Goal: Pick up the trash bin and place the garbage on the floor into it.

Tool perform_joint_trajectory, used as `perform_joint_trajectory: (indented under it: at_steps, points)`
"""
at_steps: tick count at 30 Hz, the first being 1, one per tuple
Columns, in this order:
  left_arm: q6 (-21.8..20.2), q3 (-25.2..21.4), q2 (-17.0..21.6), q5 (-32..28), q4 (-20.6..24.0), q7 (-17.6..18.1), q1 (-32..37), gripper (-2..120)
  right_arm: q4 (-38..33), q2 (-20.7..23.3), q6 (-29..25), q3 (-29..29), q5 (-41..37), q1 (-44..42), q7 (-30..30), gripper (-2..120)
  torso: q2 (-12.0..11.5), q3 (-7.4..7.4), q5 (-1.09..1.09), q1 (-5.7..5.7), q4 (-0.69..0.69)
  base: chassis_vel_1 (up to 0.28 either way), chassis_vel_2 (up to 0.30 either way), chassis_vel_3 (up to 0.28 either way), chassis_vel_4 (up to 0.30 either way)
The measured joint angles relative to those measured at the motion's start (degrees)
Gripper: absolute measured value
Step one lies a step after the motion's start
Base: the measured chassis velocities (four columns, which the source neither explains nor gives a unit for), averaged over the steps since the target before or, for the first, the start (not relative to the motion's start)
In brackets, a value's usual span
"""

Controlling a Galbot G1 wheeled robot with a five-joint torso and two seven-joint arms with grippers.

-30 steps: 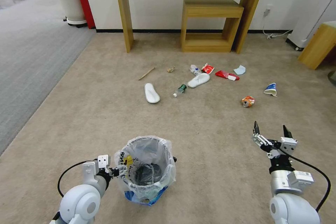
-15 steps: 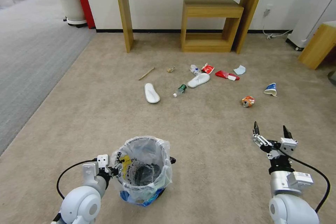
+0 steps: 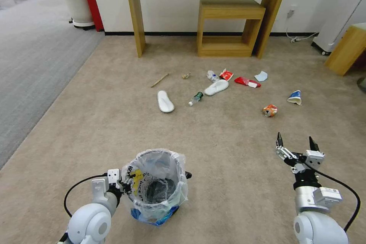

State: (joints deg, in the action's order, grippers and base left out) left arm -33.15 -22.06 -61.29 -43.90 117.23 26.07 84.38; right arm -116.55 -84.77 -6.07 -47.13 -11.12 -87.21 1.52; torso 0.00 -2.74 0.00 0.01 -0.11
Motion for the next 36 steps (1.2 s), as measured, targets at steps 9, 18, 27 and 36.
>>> perform_joint_trajectory:
  at_steps: [9, 18, 27, 36]
  points:
    - [0.9, 0.1, -0.3, 0.9, -0.2, -1.0, 0.2, 3, -0.2, 0.3, -0.1, -0.2, -0.2, -0.2, 0.0, 100, 0.0, 0.01, 0.01, 0.00, 0.00, 0.000, 0.000, 0.000, 0.000]
    - [1.1, -0.2, -0.4, 1.5, -0.2, -1.8, 0.6, 3, -0.3, 0.3, -0.2, -0.3, -0.3, -0.3, -0.1, 100, 0.0, 0.00, 0.00, 0.00, 0.00, 0.000, 0.000, 0.000, 0.000]
    - [1.7, -0.9, -1.0, 3.9, -0.5, -3.3, 0.7, 3, -0.7, 0.3, -0.4, -0.5, -0.2, -0.6, -0.1, 100, 0.0, 0.00, -0.01, 0.00, 0.00, 0.000, 0.000, 0.000, 0.000]
    - [1.9, -3.6, -2.1, 4.8, 1.7, -3.8, 1.9, 2, -0.9, 0.2, -0.2, -0.2, -0.2, -0.9, -0.2, 100, 0.0, 0.00, 0.00, 0.00, 0.01, 0.000, 0.000, 0.000, 0.000]
